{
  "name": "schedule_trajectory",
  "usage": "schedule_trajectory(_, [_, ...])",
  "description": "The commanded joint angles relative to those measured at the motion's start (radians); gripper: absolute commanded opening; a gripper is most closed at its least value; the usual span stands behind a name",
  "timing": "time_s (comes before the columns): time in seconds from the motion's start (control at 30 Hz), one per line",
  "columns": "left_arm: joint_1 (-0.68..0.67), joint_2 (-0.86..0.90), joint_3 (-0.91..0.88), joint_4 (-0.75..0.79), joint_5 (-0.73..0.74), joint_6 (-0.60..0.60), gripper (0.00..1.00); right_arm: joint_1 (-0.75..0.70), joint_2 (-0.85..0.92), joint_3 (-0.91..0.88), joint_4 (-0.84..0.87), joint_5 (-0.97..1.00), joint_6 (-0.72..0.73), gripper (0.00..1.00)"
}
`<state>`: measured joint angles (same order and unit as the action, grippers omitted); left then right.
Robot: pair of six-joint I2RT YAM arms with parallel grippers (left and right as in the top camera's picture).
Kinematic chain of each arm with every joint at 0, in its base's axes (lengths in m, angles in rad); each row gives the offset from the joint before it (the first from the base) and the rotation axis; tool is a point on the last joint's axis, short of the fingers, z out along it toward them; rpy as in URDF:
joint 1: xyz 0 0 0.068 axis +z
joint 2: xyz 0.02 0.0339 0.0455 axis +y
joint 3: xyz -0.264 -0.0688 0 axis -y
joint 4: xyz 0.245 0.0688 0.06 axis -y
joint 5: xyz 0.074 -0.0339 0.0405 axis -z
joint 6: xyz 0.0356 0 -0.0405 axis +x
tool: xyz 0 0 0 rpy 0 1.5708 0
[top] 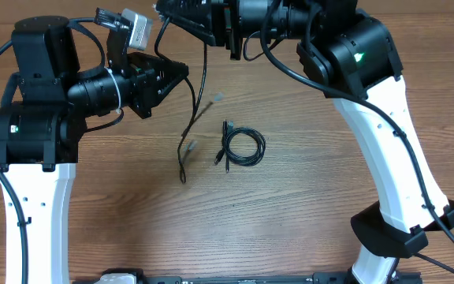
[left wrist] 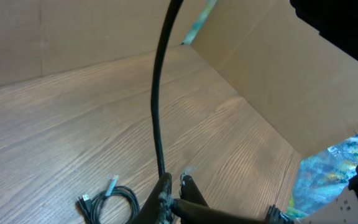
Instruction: Untangle cables
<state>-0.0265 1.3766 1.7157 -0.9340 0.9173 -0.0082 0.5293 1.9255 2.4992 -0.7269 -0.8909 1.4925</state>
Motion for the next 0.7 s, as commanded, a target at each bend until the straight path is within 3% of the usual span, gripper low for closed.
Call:
schedule_trajectory(0.0, [-0.006,0.003,0.014,-0.004,-0.053,-0.065,0.04,-0.059,0.001,0.013,-0.003,0.006,-0.011,0.04])
schedule_trajectory(0.27, [-0.006,0.001,0.018,0.008,-0.090,-0.107,0.04,-0.194,0.001,0.013,-0.185,0.008,-0.251,0.05])
schedule_trajectory(0.33, [-0.005,0.000,0.023,0.040,-0.091,-0.133,0.04,-0.216,0.001,0.013,-0.226,0.014,-0.324,0.15])
schedule_trajectory(0.37, [0.001,-0.001,0.035,0.076,-0.100,-0.163,0.04,-0.234,0.001,0.013,-0.263,0.028,-0.404,0.27])
schedule_trajectory(0.47, [0.026,0.000,0.066,0.139,-0.142,-0.240,0.04,-0.263,0.001,0.013,-0.350,0.082,-0.555,0.29])
schedule_trajectory(0.67, [0.126,0.000,0.102,0.306,-0.139,-0.438,0.04,-0.285,0.001,0.013,-0.579,0.273,-0.720,0.36])
